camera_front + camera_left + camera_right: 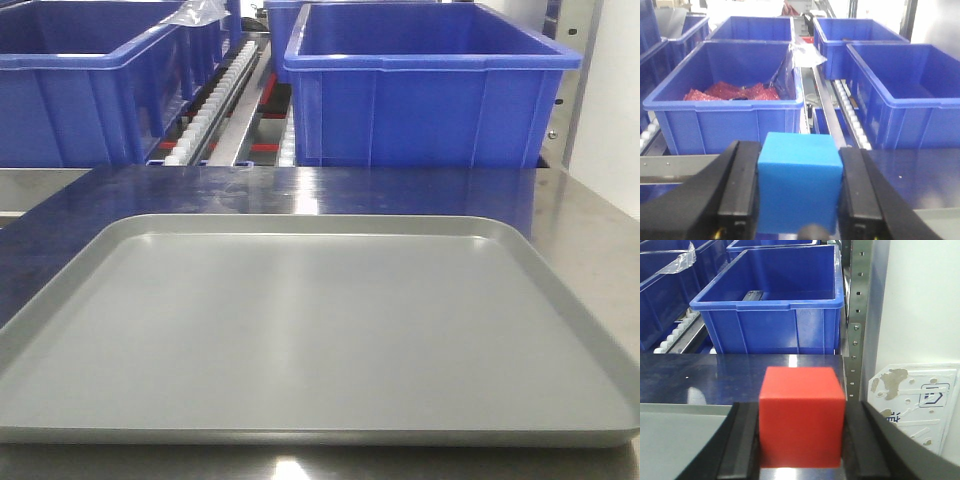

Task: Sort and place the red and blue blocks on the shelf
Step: 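Hold both cubes raised while the base backs away from the table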

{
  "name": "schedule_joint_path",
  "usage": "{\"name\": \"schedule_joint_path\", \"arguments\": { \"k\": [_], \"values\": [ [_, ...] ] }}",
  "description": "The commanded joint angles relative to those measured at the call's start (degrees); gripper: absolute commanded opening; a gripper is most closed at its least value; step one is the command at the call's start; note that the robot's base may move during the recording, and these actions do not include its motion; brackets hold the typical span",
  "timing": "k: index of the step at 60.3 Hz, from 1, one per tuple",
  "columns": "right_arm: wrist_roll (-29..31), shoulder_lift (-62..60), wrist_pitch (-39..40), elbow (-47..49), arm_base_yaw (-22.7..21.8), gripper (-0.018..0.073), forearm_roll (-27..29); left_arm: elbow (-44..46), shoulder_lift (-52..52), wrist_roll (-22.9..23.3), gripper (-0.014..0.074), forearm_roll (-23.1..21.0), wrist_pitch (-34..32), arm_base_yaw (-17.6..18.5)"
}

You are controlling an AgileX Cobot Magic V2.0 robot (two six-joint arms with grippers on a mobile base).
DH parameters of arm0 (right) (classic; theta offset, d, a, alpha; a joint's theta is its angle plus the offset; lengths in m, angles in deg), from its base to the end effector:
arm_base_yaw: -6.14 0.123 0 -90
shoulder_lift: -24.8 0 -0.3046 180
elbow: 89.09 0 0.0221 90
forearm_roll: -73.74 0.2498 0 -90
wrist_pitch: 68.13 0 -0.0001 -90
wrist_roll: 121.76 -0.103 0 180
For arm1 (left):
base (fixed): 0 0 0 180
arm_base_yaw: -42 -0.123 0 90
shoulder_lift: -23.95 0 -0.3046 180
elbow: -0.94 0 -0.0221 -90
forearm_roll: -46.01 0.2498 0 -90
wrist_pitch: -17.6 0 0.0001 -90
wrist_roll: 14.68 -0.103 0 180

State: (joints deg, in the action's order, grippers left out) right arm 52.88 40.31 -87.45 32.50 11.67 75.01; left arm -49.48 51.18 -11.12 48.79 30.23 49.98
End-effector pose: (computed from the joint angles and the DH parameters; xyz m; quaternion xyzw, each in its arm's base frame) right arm 0.0430 0.0049 0.2890 0.0040 0.7268 0.0750 0.6828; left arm 0.0709 -0.0088 0.3368 0.0404 0.7076 -0.0505 0.7037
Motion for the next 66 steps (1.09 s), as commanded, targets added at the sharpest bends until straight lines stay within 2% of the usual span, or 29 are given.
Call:
{"name": "schedule_joint_path", "arguments": {
  "k": [1,66],
  "values": [
    [0.4,0.6,5.4,1.5,-0.4,0.0067,-0.3,1.7,0.4,0.2,0.0125,0.0,-5.5,0.0],
    [0.4,0.6,5.4,1.5,-0.4,0.0067,-0.3,1.7,0.4,0.2,0.0123,0.0,-5.4,0.1]
  ]
}}
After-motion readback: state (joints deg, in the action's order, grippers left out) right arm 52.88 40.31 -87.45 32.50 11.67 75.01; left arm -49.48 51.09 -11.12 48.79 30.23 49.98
